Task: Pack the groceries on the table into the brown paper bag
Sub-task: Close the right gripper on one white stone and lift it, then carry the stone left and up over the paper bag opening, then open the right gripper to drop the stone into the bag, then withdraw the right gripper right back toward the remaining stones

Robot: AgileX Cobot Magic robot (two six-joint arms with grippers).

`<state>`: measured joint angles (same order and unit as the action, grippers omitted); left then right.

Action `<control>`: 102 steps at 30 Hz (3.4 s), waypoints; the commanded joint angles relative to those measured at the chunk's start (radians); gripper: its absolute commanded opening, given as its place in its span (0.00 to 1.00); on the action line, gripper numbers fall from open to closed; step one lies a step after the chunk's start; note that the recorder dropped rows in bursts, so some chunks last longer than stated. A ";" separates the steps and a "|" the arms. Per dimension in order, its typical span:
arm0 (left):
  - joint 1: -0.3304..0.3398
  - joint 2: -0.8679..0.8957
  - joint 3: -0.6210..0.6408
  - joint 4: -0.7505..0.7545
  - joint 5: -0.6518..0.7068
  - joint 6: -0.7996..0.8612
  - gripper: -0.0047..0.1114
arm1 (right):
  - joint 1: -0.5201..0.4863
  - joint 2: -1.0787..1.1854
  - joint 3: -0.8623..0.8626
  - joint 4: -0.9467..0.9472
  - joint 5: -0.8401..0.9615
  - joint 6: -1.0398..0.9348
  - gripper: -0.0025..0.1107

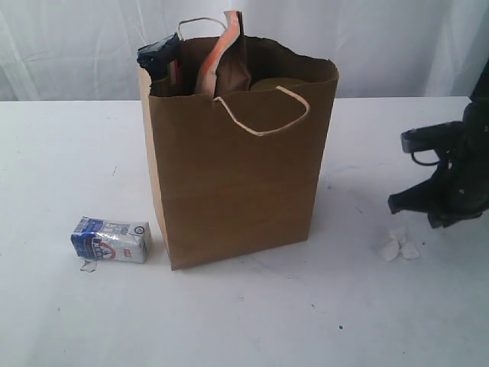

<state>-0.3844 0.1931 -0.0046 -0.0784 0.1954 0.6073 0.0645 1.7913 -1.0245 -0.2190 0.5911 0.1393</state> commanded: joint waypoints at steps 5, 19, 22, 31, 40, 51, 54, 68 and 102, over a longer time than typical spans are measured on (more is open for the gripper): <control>0.002 -0.007 0.005 -0.003 -0.001 -0.006 0.04 | -0.006 -0.306 -0.002 0.117 -0.036 -0.067 0.02; 0.002 -0.007 0.005 -0.003 -0.001 -0.006 0.04 | 0.026 -0.640 0.093 0.667 -0.310 -0.451 0.02; 0.002 -0.007 0.005 -0.003 -0.001 -0.006 0.04 | 0.059 -0.644 0.093 0.710 -0.320 -0.505 0.02; 0.002 -0.007 0.005 -0.003 -0.001 -0.006 0.04 | 0.214 -0.653 0.054 0.764 -0.411 -0.663 0.02; 0.002 -0.007 0.005 -0.003 -0.001 -0.006 0.04 | 0.362 -0.581 -0.038 0.761 -0.384 -0.759 0.02; 0.002 -0.007 0.005 -0.003 -0.001 -0.006 0.04 | 0.395 -0.476 -0.106 0.763 -0.280 -0.840 0.02; 0.002 -0.007 0.005 -0.003 -0.001 -0.006 0.04 | 0.395 -0.444 -0.121 0.763 -0.247 -0.841 0.04; 0.002 -0.007 0.005 -0.003 -0.001 -0.006 0.04 | 0.395 -0.475 -0.128 0.754 -0.318 -0.831 0.52; 0.002 -0.007 0.005 -0.003 -0.001 -0.006 0.04 | 0.144 -0.905 0.039 -0.112 0.344 -0.048 0.47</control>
<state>-0.3844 0.1931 -0.0046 -0.0784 0.1954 0.6073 0.2182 0.8969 -0.9908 -0.2953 0.8051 0.0254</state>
